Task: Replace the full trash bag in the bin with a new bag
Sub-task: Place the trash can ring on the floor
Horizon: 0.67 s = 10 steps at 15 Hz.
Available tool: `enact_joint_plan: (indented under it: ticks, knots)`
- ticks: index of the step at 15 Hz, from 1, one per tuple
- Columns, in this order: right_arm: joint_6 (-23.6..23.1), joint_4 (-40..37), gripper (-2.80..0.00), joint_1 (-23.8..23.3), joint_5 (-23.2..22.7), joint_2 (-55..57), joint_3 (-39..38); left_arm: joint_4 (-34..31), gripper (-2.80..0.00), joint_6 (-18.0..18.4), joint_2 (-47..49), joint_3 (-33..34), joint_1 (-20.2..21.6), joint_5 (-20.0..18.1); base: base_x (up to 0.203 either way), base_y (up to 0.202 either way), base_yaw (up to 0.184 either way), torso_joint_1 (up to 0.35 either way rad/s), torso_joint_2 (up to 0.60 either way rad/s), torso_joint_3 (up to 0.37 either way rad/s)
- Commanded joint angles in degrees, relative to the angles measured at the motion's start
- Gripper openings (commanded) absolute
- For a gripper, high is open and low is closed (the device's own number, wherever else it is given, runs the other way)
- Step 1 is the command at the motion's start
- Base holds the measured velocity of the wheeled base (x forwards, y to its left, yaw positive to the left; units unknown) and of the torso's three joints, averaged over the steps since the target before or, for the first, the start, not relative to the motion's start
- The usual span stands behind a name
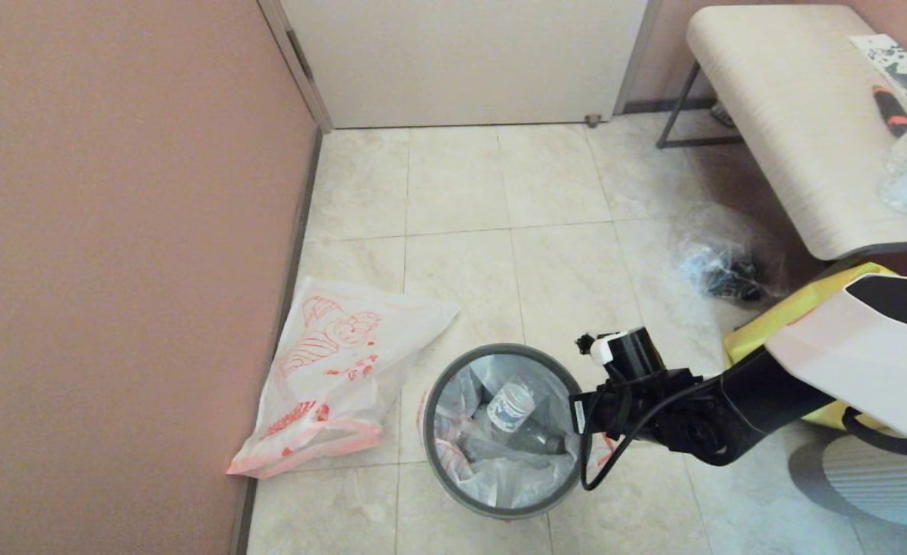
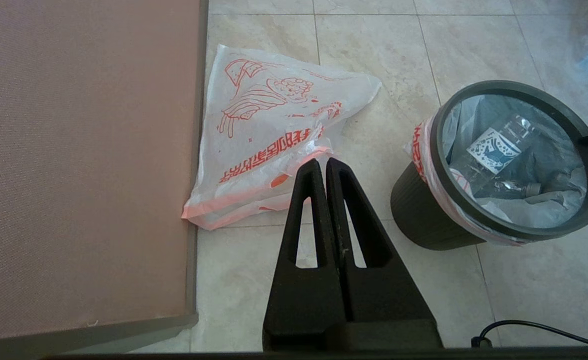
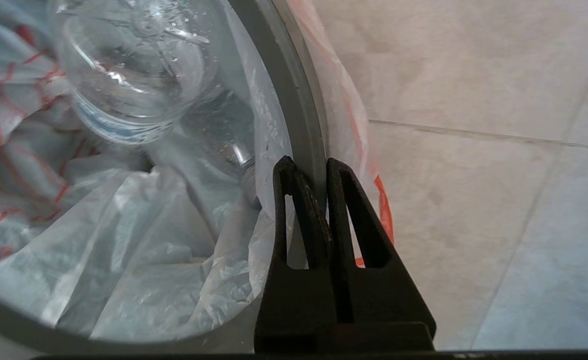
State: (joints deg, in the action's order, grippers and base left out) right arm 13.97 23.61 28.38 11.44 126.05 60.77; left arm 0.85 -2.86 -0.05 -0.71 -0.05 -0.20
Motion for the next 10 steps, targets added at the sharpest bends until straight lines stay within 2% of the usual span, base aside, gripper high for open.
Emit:
enact_joint_plan:
  ticks: [1,5,10]
  knots:
    - [0.1,0.0,-2.80,0.2,0.7,-1.5,-0.1,0.0,-2.80,0.0,0.0,0.0,0.0,0.0,0.000,0.000,0.000,0.000,0.00,0.000]
    - [0.2,-1.9,-2.80,2.1,0.8,-7.5,-0.6,0.0,-2.80,0.0,0.0,0.0,0.0,0.0,0.000,0.000,0.000,0.000,0.00,0.000]
    - [4.4,-8.4,-2.80,9.9,0.8,-15.3,-0.7,0.0,-2.80,0.0,0.0,0.0,0.0,0.0,0.000,0.000,0.000,0.000,0.00,0.000]
